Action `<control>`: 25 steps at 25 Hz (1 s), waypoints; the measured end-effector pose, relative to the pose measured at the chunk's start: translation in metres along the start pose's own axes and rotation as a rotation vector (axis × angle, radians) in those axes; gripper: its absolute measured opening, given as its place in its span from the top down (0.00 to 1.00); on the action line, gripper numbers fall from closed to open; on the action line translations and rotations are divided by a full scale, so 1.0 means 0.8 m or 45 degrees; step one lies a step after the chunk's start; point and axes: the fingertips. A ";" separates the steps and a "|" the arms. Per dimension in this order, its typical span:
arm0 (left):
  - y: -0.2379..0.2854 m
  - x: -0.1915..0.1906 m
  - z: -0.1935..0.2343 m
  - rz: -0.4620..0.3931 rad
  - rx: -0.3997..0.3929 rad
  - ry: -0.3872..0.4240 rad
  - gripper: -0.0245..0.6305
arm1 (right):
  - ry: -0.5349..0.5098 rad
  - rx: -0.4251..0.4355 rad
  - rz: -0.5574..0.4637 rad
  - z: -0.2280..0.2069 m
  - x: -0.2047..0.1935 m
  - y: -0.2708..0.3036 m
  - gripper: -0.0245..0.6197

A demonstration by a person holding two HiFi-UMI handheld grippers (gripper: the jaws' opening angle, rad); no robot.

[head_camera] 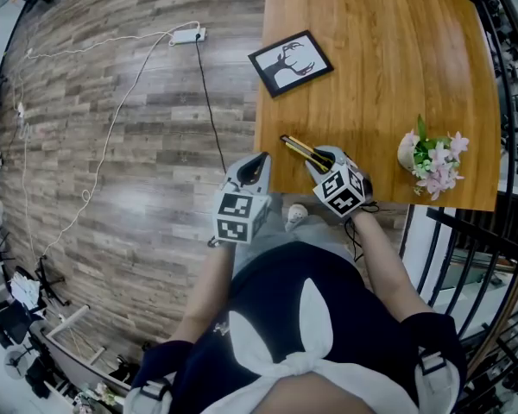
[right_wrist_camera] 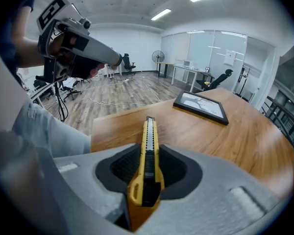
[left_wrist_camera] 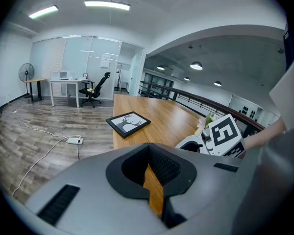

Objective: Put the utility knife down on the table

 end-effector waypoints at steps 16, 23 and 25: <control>-0.005 -0.008 0.006 0.015 0.012 -0.011 0.94 | 0.000 0.041 0.018 0.006 -0.008 0.019 0.79; -0.006 -0.010 0.008 0.026 0.009 -0.009 0.94 | 0.003 0.055 0.037 0.006 -0.013 0.025 0.79; -0.005 -0.010 0.008 0.028 0.008 -0.009 0.94 | 0.005 0.059 0.043 0.007 -0.015 0.028 0.79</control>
Point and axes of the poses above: the fingertips, and each gripper's own axes: y forward along the fingers, z to its left, x out of its top, and after that the axes turned 14 degrees about -y, right-handed
